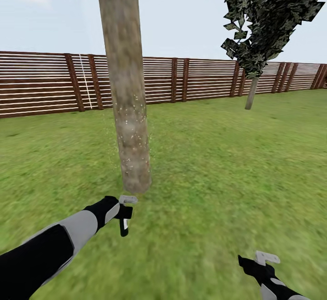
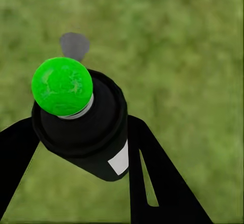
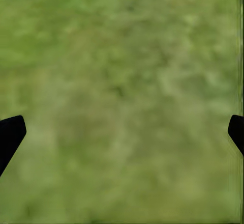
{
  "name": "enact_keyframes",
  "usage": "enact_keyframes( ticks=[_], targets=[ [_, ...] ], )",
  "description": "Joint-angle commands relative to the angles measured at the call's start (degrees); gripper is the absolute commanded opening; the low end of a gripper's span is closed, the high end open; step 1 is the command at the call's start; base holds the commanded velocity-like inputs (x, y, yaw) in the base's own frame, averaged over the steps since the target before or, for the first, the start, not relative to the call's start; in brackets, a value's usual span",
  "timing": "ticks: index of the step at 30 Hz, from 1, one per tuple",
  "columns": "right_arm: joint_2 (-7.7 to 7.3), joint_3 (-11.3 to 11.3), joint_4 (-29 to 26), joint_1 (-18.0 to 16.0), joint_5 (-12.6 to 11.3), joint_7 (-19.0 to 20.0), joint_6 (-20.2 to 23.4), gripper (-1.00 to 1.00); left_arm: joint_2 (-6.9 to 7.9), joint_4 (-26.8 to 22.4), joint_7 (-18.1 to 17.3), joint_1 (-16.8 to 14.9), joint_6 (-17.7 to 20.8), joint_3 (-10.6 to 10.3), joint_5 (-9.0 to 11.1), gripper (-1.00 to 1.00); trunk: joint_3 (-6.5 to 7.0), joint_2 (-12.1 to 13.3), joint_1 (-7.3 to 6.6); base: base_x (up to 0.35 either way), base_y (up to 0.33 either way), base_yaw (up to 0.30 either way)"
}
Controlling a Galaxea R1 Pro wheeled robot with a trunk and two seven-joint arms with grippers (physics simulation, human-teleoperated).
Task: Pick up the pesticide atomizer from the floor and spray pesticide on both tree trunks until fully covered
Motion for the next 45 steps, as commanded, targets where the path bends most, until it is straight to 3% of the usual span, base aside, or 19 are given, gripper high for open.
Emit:
enact_keyframes(
  ticks=[1,7,17,18,20,21,23,24,25,27,28,31,33,36,37,40,42,45],
  targets=[
    [-0.34,0.1,0.4,0.0,-0.9,0.6,-0.4,1.0,-0.01,0.4,0.2,-0.4,0.5,-0.2,0.5,-1.0,-0.05,0.0,-0.01,0.0,0.0,0.0],
    [-0.51,-0.9,1.2,0.0,-2.9,2.5,-0.3,1.0,-0.02,0.4,0.5,0.7,2.4,-0.2,0.2,-1.0,-0.05,0.0,-0.01,0.0,0.0,0.0],
    [-0.36,-0.7,0.0,0.0,-2.6,5.7,0.5,1.0,0.23,-0.9,-0.5,3.4,5.6,-0.1,-0.1,-1.0,-0.05,0.0,-0.01,0.0,0.0,0.0],
    [-0.3,-0.7,-6.5,0.0,-2.4,57.3,1.0,1.0,0.76,-4.9,-1.5,3.4,5.9,-0.4,-0.5,-1.0,-0.05,0.0,-0.01,0.0,0.0,0.0],
    [-0.21,-0.6,-10.1,0.0,-2.2,57.3,4.5,1.0,1.29,-6.1,-3.7,3.4,5.9,-1.8,-1.9,-1.0,-0.05,0.0,-0.01,0.0,0.0,0.0],
    [-0.13,-0.5,-11.2,0.0,-2.0,57.3,7.9,1.0,1.69,-6.4,-7.3,3.4,5.3,-3.7,-2.9,-1.0,-0.05,0.0,-0.01,0.0,0.0,0.0],
    [-0.06,-0.4,-11.7,0.0,-1.9,57.3,9.6,1.0,2.49,-6.5,-12.5,3.4,3.4,-6.0,-3.9,-1.0,-0.05,0.0,-0.01,0.0,0.0,0.0],
    [-0.01,-0.3,-11.9,-0.1,-1.9,57.3,10.5,1.0,3.6,-6.4,-19.5,3.4,0.3,-8.7,-5.3,-1.0,-0.05,0.0,-0.01,0.0,0.0,0.0],
    [0.0,-0.3,-12.0,-0.2,-1.3,57.3,10.7,1.0,4.13,-6.4,-22.6,3.4,-1.2,-9.9,-6.2,-1.0,-0.05,0.0,-0.01,0.0,0.0,0.0],
    [0.01,-0.2,-14.1,-0.3,2.8,57.6,10.9,1.0,4.67,-6.5,-27.6,3.4,-4.0,-11.7,-8.4,-1.0,-0.05,0.0,-0.01,0.0,0.0,0.0],
    [0.02,-0.2,-15.9,-0.4,6.0,57.8,10.9,1.0,4.74,-6.5,-29.6,3.4,-4.9,-12.6,-10.1,-1.0,-0.05,0.0,-0.01,0.0,0.0,0.0],
    [0.02,-0.2,-23.5,-0.4,20.6,58.0,10.9,1.0,4.8,-6.4,-38.2,3.4,-8.7,-15.3,-19.0,-1.0,-0.05,0.0,-0.01,0.0,0.0,0.0],
    [0.02,-0.2,-25.1,-0.4,23.6,58.1,10.9,1.0,4.81,-6.3,-41.4,3.5,-10.5,-15.6,-21.9,-1.0,-0.05,0.0,-0.01,0.0,0.0,0.0],
    [0.09,-0.1,-26.4,-0.4,25.0,58.2,10.8,1.0,4.77,-6.3,-43.7,3.5,-11.5,-15.8,-27.0,-1.0,-0.05,0.0,-0.01,0.0,0.0,0.0],
    [0.1,-0.1,-27.8,-0.4,25.6,58.2,10.8,-1.0,4.68,-6.3,-43.9,3.5,-11.6,-16.0,-29.2,-1.0,-0.05,0.0,-0.01,0.0,0.0,0.0],
    [0.22,0.0,-31.4,-0.4,27.7,59.7,10.9,-1.0,3.93,-6.5,-44.1,3.5,-11.7,-16.2,-33.6,-1.0,-0.05,0.0,-0.01,0.0,0.0,0.0],
    [0.33,0.0,-33.3,-0.4,28.0,63.3,11.2,-1.0,2.49,-6.5,-44.1,3.5,-11.7,-16.2,-34.3,-1.0,-0.05,0.0,-0.01,0.0,0.0,0.0],
    [0.36,-0.1,-35.6,-0.4,28.1,64.9,12.6,-1.0,-0.1,-6.6,-44.1,3.5,-11.7,-16.9,-34.6,-1.0,-0.05,0.0,-0.01,0.0,0.0,0.0]
  ],
)
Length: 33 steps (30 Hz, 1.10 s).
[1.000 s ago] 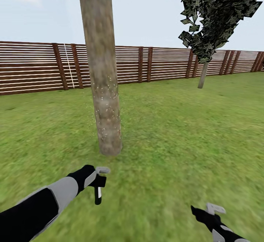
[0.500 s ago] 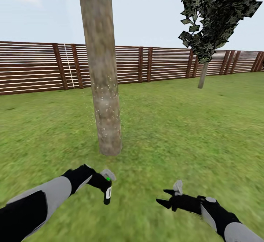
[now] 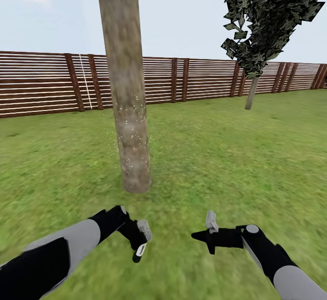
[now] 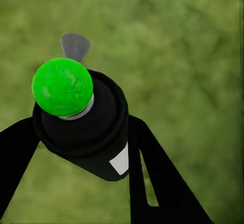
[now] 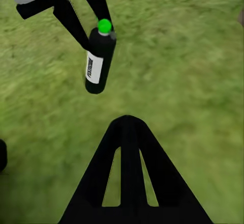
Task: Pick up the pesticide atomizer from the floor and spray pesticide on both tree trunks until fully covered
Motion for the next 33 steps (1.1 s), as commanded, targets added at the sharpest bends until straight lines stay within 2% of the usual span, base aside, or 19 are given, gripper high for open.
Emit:
enact_keyframes(
  ticks=[1,3,6,9,13,17,26,33],
  targets=[
    [-0.03,0.1,-0.3,0.0,0.3,0.2,-0.2,-1.0,-0.99,0.0,-0.1,-0.1,0.6,-1.0,0.5,-1.0,-0.06,0.0,-0.01,0.0,0.0,0.0],
    [-0.03,0.1,-0.4,0.0,0.3,0.4,-0.1,-1.0,-2.72,-0.1,-0.2,-0.1,0.6,-1.7,0.4,-1.0,-0.06,0.0,-0.01,0.0,0.0,0.0],
    [-0.03,0.2,-0.5,0.0,0.3,0.5,0.0,-1.0,-3.96,-1.9,-0.2,0.1,0.6,-2.1,0.4,-1.0,-0.06,0.0,-0.01,0.0,0.0,0.0],
    [-0.03,0.2,-0.5,0.0,0.3,0.5,0.0,-1.0,-4.26,-5.5,-0.2,0.1,0.6,-3.4,0.4,-1.0,-0.06,0.0,-0.01,0.0,0.0,0.0],
    [-0.03,0.2,-1.4,0.0,0.3,0.5,0.0,-1.0,-4.56,-9.1,-0.2,0.2,0.8,-3.8,0.4,-1.0,-0.06,0.0,-0.01,0.0,0.0,0.0],
    [0.54,0.2,-2.8,0.0,0.3,0.5,0.0,-1.0,-5.4,-9.7,-0.1,0.2,1.0,-3.8,0.4,-1.0,-0.06,0.0,-0.01,0.0,0.0,0.0],
    [0.85,0.2,-5.1,0.0,0.3,0.5,0.1,-1.0,-5.47,-9.9,-0.2,0.3,0.9,-3.9,0.4,-1.0,-0.06,0.0,-0.01,0.0,0.0,0.0],
    [0.85,0.2,-5.1,0.0,0.3,0.5,0.1,-1.0,-5.54,-13.0,-0.2,0.3,0.7,-3.8,0.4,-1.0,-0.06,0.0,-0.01,0.0,0.0,0.0]
  ],
)
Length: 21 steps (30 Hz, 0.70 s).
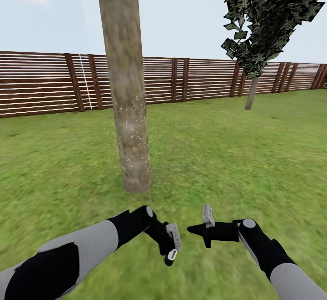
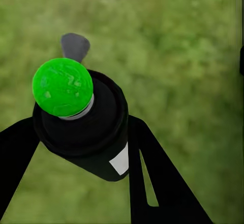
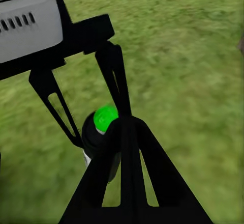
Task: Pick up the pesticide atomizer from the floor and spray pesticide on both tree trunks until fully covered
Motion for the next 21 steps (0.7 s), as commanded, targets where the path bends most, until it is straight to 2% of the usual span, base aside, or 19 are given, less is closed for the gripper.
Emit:
enact_keyframes(
  ticks=[1,6,12,21],
  targets=[
    [-0.03,0.1,-0.1,0.0,0.3,0.0,-0.3,-1.0,0.0,-0.3,0.0,-0.1,0.6,-0.3,0.6,-1.0,-0.06,0.0,-0.01,0.0,0.0,0.0],
    [-0.03,0.1,0.0,0.0,0.3,0.0,-0.3,-1.0,-0.09,-0.5,0.0,-0.1,0.6,-0.3,0.6,-1.0,-0.06,0.0,-0.01,0.0,0.0,0.0],
    [-0.03,0.2,0.0,0.0,0.3,0.0,-0.3,-1.0,-1.07,-0.5,0.3,-0.1,0.5,-0.2,0.5,-1.0,-0.06,0.0,-0.01,0.0,0.0,0.0],
    [-0.03,0.2,0.0,0.0,0.3,0.0,-0.3,-1.0,-1.15,-0.5,0.4,-0.1,0.5,-0.1,0.5,-1.0,-0.06,0.0,-0.01,0.0,0.0,0.0]
  ],
)
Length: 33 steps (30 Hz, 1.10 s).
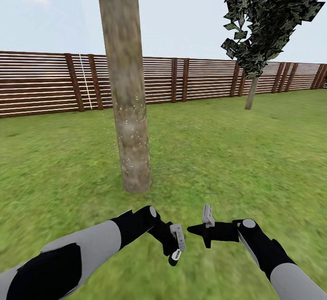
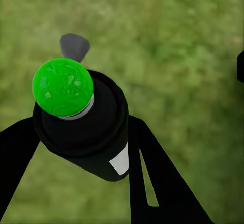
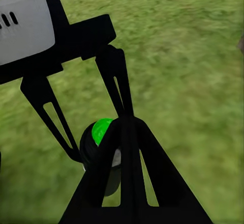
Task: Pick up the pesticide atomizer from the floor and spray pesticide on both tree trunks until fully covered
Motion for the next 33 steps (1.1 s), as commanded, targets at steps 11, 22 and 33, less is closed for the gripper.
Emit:
enact_keyframes(
  ticks=[11,22,33],
  targets=[
    [-0.03,2.8,-0.1,0.0,0.3,0.0,-0.3,-1.0,0.01,0.0,-0.1,-0.1,0.6,-0.1,0.6,-1.0,-0.06,0.0,-0.01,0.0,0.0,0.0],
    [-0.1,3.4,-0.1,0.0,0.3,0.0,-0.3,-1.0,0.01,0.0,-0.1,-0.1,0.6,-0.1,0.6,-1.0,-0.06,0.0,-0.01,0.0,0.0,0.0],
    [-0.12,3.4,-0.1,0.0,0.3,-0.1,-0.4,-1.0,0.09,0.1,-0.3,-0.1,0.5,-0.1,0.6,-1.0,-0.06,0.0,-0.01,0.0,0.0,0.0]
  ],
)
